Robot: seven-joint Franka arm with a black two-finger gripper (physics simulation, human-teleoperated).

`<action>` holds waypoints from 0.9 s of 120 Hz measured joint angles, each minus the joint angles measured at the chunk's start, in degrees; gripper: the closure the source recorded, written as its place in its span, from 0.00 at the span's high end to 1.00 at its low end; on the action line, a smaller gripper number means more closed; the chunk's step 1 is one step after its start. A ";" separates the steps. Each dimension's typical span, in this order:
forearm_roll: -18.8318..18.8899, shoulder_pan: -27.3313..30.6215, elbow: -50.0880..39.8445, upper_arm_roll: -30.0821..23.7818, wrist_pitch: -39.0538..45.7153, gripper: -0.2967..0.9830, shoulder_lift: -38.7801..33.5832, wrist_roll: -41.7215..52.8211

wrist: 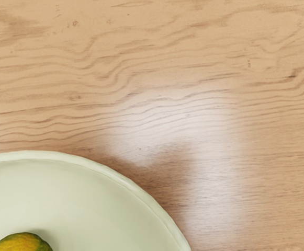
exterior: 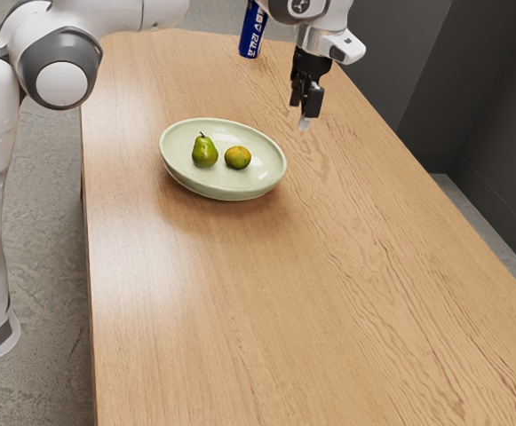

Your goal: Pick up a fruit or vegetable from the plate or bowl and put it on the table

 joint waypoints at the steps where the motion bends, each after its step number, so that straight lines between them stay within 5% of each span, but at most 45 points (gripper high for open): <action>1: -0.01 0.00 0.00 0.00 -0.01 0.77 0.00 0.02; 58: 0.07 -0.33 -0.32 -1.22 -1.25 0.77 -0.51 0.82; 108: 3.28 0.58 -16.05 1.51 2.82 0.77 -5.53 -1.74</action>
